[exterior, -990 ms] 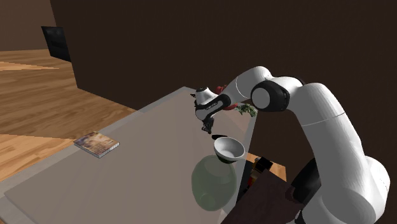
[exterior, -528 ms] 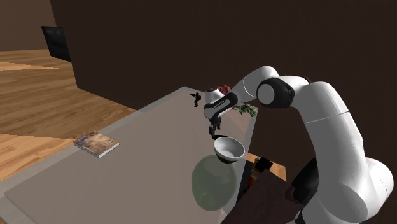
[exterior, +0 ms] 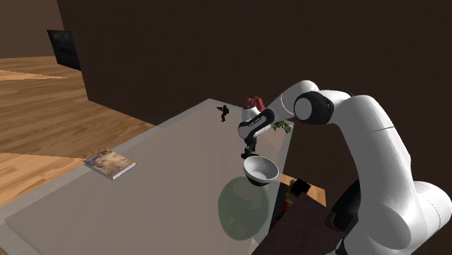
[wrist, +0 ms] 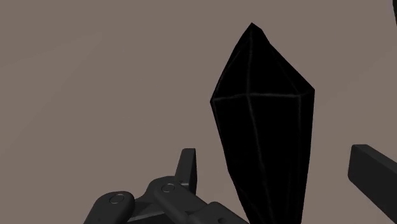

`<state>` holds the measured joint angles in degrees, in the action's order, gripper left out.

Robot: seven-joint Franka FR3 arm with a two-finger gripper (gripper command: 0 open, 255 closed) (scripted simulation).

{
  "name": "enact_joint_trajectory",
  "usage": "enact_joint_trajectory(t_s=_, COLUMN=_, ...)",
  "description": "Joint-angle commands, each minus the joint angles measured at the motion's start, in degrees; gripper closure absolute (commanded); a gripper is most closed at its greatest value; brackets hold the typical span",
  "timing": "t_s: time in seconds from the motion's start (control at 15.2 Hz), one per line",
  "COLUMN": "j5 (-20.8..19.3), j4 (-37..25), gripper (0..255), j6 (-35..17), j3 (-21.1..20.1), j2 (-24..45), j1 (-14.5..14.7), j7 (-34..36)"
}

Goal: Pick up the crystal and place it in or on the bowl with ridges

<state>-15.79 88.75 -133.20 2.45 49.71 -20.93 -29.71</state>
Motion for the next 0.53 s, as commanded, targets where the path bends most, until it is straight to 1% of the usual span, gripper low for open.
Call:
enact_joint_trajectory(t_s=0.0, j5=-0.1, j4=-0.2, gripper=0, j6=-0.9, j3=0.1, j2=1.0, j1=-0.3, j7=-0.1)
enact_joint_trajectory(t_s=0.07, j5=-0.2, j4=-0.4, gripper=0, j6=-1.6, j3=0.2, j2=1.9, j1=-0.4, j7=-0.1)
enact_joint_trajectory(t_s=0.46, j5=-0.2, j4=-0.4, gripper=0, j6=-1.6, j3=0.2, j2=1.9, j1=-0.4, j7=-0.1)
